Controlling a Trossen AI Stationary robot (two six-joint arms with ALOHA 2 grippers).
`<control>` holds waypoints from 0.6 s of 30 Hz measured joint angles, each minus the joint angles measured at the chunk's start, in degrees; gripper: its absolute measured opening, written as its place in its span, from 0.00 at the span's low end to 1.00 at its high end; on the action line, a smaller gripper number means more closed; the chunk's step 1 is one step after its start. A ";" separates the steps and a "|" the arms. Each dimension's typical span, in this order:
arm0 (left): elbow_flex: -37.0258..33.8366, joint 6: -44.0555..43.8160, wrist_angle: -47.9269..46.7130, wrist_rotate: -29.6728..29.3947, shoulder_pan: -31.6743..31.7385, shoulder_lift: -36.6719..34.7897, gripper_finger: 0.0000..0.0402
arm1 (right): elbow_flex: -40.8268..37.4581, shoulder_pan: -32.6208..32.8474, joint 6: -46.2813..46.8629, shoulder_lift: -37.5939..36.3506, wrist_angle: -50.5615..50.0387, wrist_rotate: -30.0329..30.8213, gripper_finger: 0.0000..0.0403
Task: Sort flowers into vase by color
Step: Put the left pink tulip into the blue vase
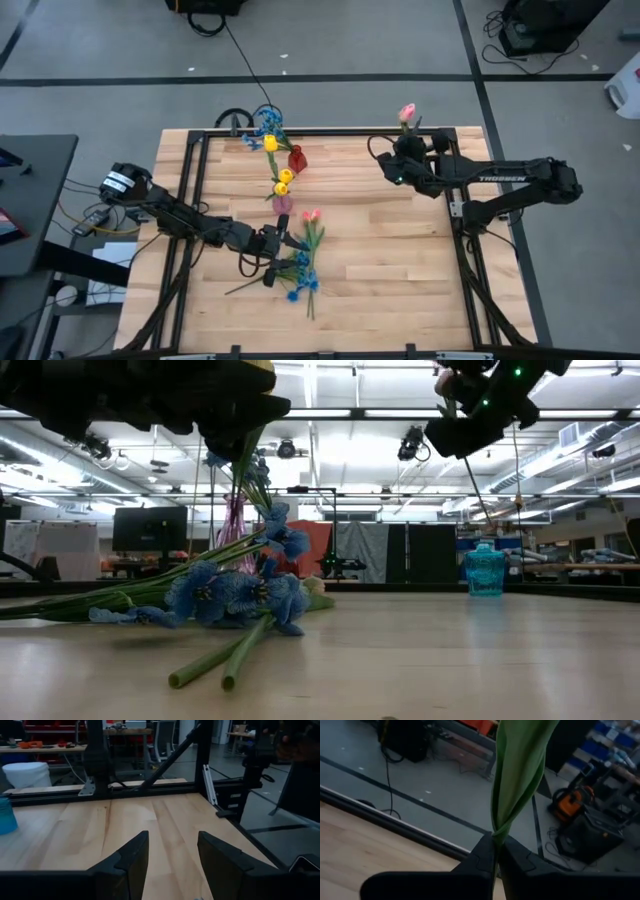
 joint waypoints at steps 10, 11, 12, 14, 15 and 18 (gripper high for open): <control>0.00 -0.11 -0.04 -1.07 0.04 0.00 0.44 | 0.00 0.62 3.57 -1.14 0.13 4.03 0.06; 0.00 -0.09 -0.15 -1.17 0.04 0.00 0.44 | 0.00 0.65 4.06 -1.46 0.27 3.79 0.06; 0.00 -0.06 -0.21 -1.46 0.04 0.00 0.44 | 0.00 0.78 4.63 -1.74 0.42 3.42 0.06; 0.00 -0.07 -0.25 -2.20 0.04 0.00 0.44 | 0.00 1.13 4.94 -1.94 0.45 3.28 0.06; 0.00 -0.06 -0.27 -2.34 0.04 0.00 0.44 | 0.00 1.37 4.94 -1.99 0.44 3.51 0.06; -0.02 -0.08 -0.35 -2.36 0.04 0.00 0.44 | -0.07 1.58 5.11 -2.01 1.48 4.10 0.06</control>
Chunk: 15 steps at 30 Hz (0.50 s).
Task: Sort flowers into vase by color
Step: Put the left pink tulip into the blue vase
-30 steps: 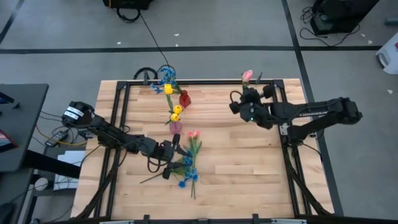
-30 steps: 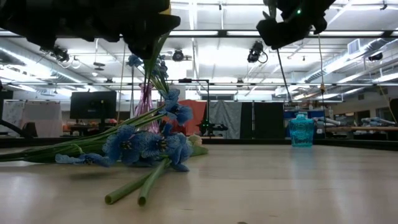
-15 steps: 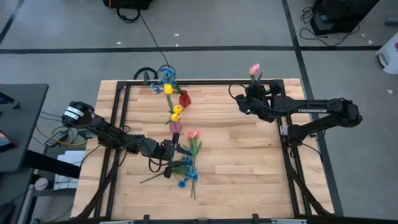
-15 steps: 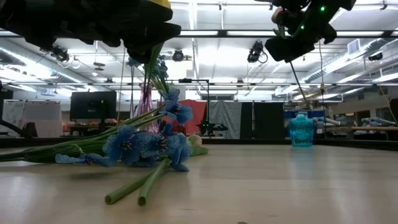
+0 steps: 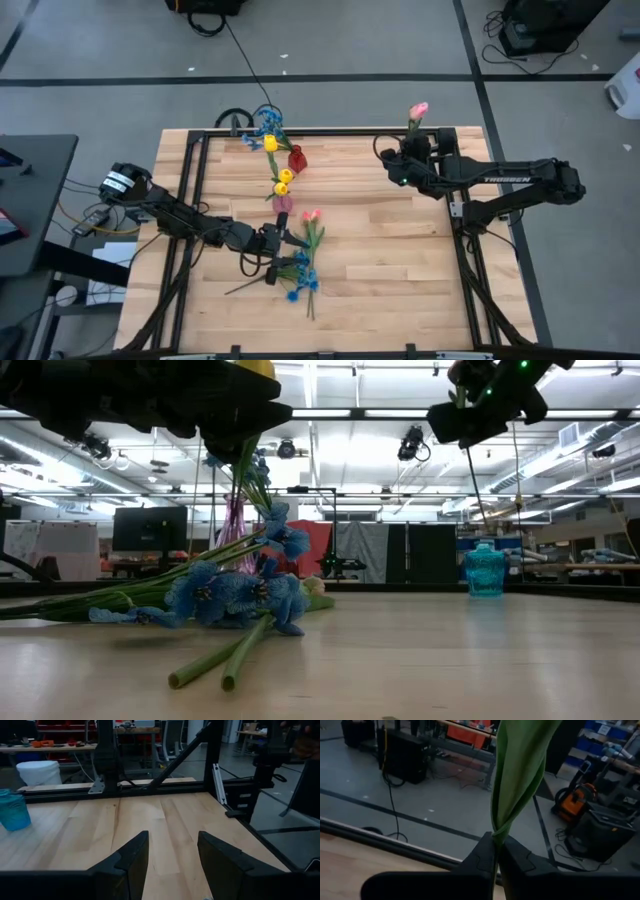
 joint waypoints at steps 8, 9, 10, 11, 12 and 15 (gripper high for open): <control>0.00 -0.01 -0.05 0.02 0.00 0.00 0.44 | -5.22 -0.53 -0.33 -0.02 6.25 1.06 0.05; 0.00 -0.01 -0.10 0.02 0.00 0.00 0.44 | -6.22 -0.69 -0.20 -0.02 7.39 1.08 0.05; 0.00 0.00 -0.26 0.02 0.00 0.00 0.44 | -7.20 -0.85 -0.16 -0.03 8.52 1.12 0.05; 0.00 0.04 -0.41 0.02 0.00 0.00 0.44 | -8.10 -0.99 -0.16 -0.12 9.68 1.13 0.06; 0.00 0.17 -0.57 0.01 0.01 0.00 0.44 | -8.90 -1.14 -0.17 -0.16 11.07 1.12 0.06; -0.02 0.21 -0.93 -0.31 0.04 0.00 0.44 | -11.34 -1.63 -0.30 -0.22 14.37 1.07 0.06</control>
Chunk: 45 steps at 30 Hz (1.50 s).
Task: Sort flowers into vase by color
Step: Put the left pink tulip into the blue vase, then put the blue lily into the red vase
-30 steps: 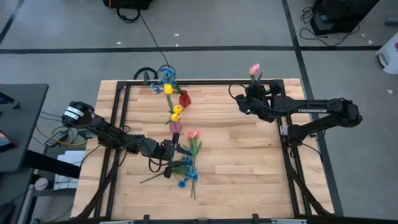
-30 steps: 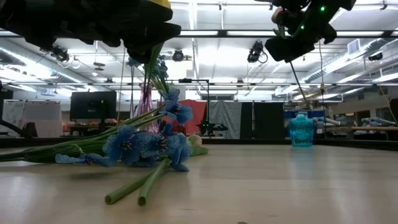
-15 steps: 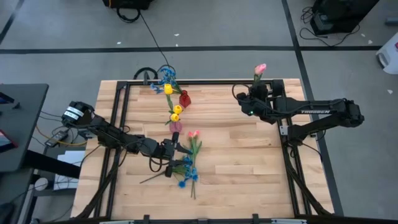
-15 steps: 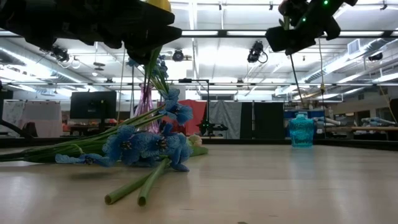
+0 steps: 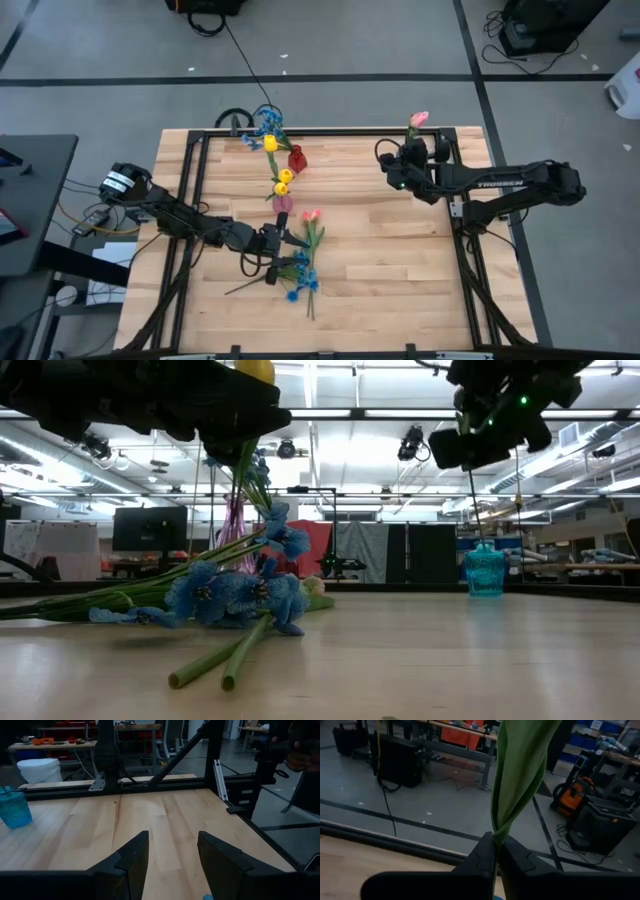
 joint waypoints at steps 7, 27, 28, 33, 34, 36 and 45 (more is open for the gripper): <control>0.00 0.04 -0.52 -0.35 0.00 0.00 0.44 | -4.30 -1.77 1.81 0.00 1.22 -2.57 0.09; -0.04 -11.58 -18.87 1.39 -0.01 -4.84 0.44 | 6.11 -3.93 7.27 0.00 -17.86 -38.77 0.34; -0.04 -12.98 -19.85 2.82 -0.05 -4.92 0.44 | 7.24 -3.29 8.67 0.00 -20.39 -39.65 0.33; -0.02 -18.58 -21.81 11.20 -0.08 -4.94 0.44 | 10.99 2.06 15.04 0.00 -26.57 -43.08 0.33; -0.02 -19.37 -22.62 12.35 -0.10 -4.94 0.44 | 11.25 3.64 16.01 0.00 -26.54 -43.49 0.33; -0.02 -20.83 -25.28 14.90 -0.09 -5.30 0.44 | 11.34 7.24 17.47 0.00 -25.75 -43.77 0.33; 3.04 -29.21 -44.97 19.96 -0.20 -5.38 0.44 | 7.13 24.56 15.67 0.11 -7.20 -33.23 0.33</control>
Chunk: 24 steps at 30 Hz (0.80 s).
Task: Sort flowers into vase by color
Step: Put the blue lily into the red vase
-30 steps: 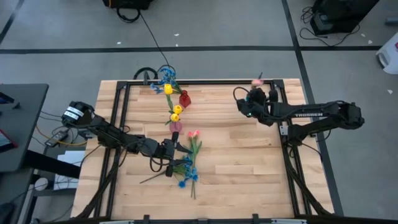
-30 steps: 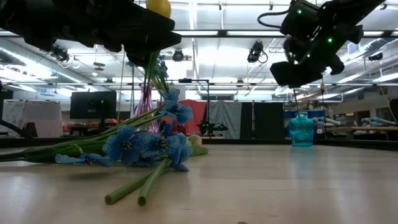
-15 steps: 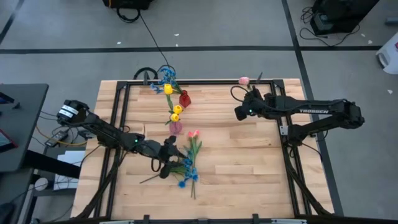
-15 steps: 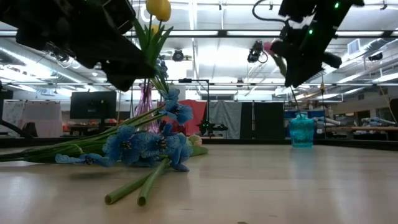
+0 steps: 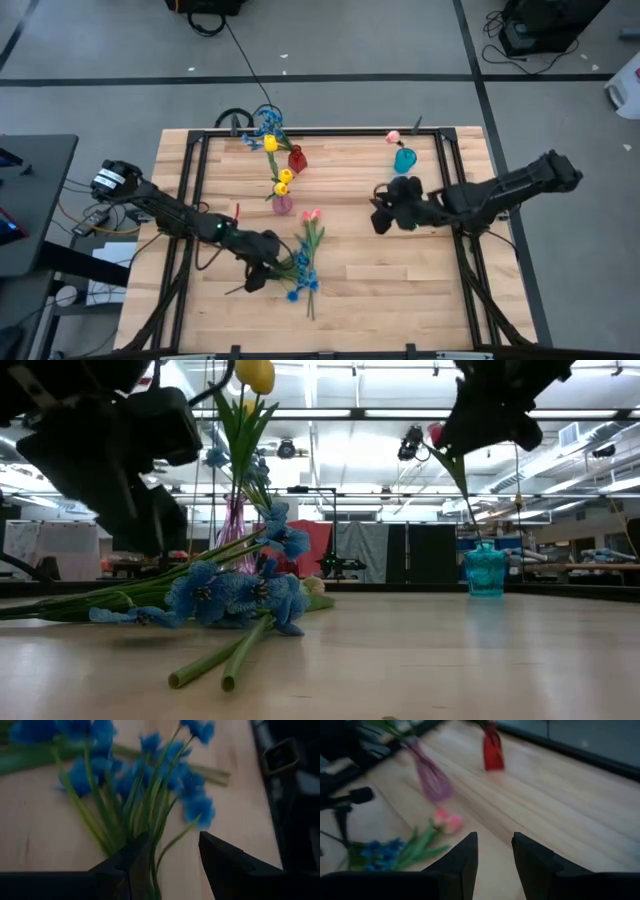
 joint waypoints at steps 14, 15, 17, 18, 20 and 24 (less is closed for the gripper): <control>14.31 -2.94 -37.00 -13.56 -10.01 0.10 0.44 | -17.73 9.68 -14.27 0.04 39.53 18.16 0.33; 14.11 -3.04 -36.60 -14.08 -10.09 0.45 0.44 | -18.89 9.66 -14.60 0.04 41.75 18.59 0.33; 14.05 -3.36 -35.05 -14.54 -10.06 1.17 0.44 | -21.08 9.66 -14.98 0.04 45.62 19.71 0.33; 14.05 -3.90 -34.25 -14.62 -10.03 1.40 0.44 | -22.06 9.66 -15.08 0.04 47.19 20.29 0.33; 14.08 -4.43 -32.55 -14.39 -10.01 2.42 0.44 | -23.98 9.66 -15.61 0.04 50.14 21.00 0.33; 14.08 -5.45 -32.97 -12.41 -10.58 5.09 0.44 | -26.13 9.66 -16.03 0.04 54.09 21.10 0.33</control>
